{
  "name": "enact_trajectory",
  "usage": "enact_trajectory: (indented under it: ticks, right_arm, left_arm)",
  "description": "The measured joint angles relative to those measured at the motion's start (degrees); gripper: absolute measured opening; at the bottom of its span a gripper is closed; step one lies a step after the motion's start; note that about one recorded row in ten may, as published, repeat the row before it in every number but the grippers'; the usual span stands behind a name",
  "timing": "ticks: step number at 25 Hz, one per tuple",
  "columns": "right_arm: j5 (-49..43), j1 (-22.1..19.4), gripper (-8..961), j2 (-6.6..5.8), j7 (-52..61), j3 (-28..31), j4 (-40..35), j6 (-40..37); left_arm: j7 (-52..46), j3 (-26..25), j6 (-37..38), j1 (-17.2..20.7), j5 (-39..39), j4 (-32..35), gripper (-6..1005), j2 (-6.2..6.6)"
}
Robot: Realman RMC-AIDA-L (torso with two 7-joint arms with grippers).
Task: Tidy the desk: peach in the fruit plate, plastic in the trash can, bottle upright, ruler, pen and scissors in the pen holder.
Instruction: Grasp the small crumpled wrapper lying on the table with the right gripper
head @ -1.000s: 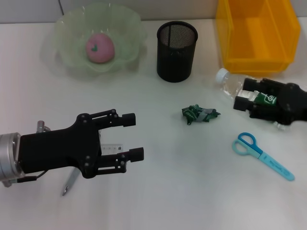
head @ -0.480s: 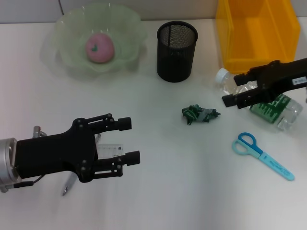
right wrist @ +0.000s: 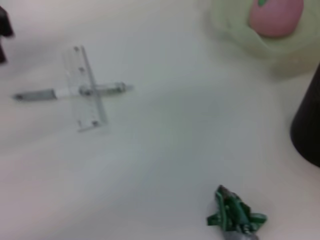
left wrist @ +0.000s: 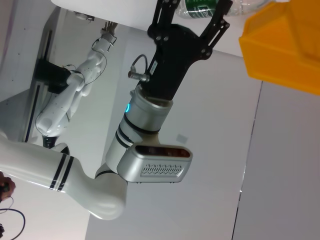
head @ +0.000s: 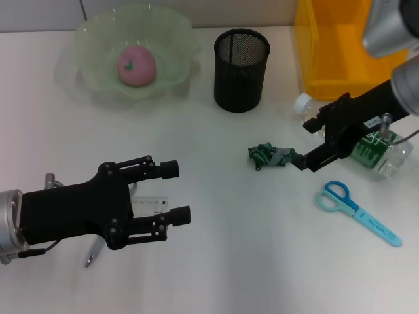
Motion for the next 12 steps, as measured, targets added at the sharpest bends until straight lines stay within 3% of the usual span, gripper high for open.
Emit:
enact_trajectory:
  ticks: [12]
  right_arm:
    - [2.8, -0.4, 835, 0.28, 1.2, -10.4, 5.5, 11.3]
  left_arm:
    - [0.4, -0.1, -0.9, -0.1, 0.0, -0.2, 758, 0.01]
